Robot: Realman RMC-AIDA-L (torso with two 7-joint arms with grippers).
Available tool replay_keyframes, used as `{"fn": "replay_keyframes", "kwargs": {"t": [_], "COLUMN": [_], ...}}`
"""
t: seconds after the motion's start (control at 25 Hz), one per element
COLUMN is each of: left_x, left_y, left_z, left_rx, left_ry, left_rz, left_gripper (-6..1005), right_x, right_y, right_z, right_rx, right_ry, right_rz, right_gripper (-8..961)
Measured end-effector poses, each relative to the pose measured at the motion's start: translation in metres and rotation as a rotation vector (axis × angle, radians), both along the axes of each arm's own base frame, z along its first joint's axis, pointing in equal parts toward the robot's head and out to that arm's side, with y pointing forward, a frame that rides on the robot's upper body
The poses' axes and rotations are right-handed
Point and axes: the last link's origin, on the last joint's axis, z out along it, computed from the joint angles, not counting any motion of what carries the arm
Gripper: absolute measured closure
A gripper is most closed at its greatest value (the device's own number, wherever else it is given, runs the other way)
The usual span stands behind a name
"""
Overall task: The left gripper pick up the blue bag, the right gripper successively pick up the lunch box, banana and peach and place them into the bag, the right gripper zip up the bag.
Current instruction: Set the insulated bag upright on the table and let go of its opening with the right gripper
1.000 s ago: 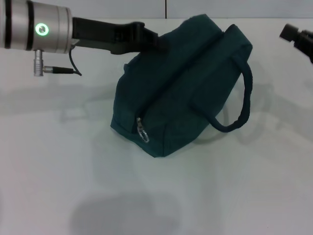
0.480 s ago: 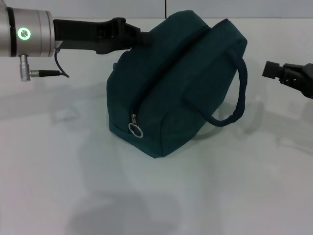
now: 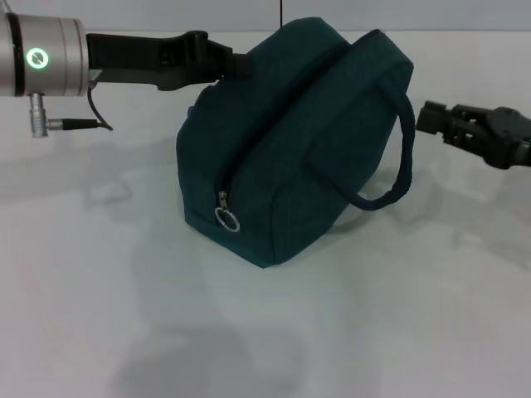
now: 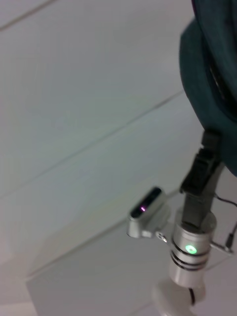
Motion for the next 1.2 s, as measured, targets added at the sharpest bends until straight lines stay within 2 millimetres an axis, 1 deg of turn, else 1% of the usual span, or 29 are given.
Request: {"fn": "replay_keyframes", "kwargs": {"t": [0.12,0.32,0.44,0.64,0.8,0.84,0.96,1.0,1.12,1.2], "left_x": [-0.002,-0.003,-0.003,-0.003,-0.003,-0.003,-0.003,-0.003,-0.003,-0.005], "left_y": [0.000,0.001,0.001,0.001,0.001,0.001,0.000,0.000,0.000,-0.001], "left_z": [0.000,0.002,0.003,0.002,0.001,0.000,0.000,0.000,0.000,-0.001], "left_rx": [0.007,0.015,0.016,0.017,0.017,0.017,0.016,0.016,0.016,0.015], "left_ry": [0.004,0.013,0.014,0.013,0.013,0.013,0.013,0.013,0.013,0.012], "left_rz": [0.000,-0.004,-0.004,-0.006,-0.009,-0.012,-0.014,-0.015,-0.012,-0.007], "left_gripper": [933,931,929,927,925,925,923,923,922,921], "right_x": [0.005,0.003,0.006,0.016,0.013,0.008,0.000,-0.004,-0.004,0.000], "right_y": [-0.002,-0.005,-0.003,0.009,0.021,0.026,0.037,0.042,0.052,0.060], "right_z": [0.003,0.004,0.004,-0.005,-0.023,-0.031,-0.046,-0.054,-0.058,-0.053], "right_rx": [0.021,0.012,0.020,0.051,0.038,0.030,0.020,0.012,0.033,0.086], "right_ry": [0.008,0.017,0.006,-0.074,-0.165,-0.197,-0.255,-0.280,-0.301,-0.290], "right_rz": [-0.020,-0.002,-0.024,-0.103,-0.115,-0.110,-0.105,-0.109,-0.145,-0.198], "right_gripper": [741,609,529,294,255,245,245,245,245,245]}}
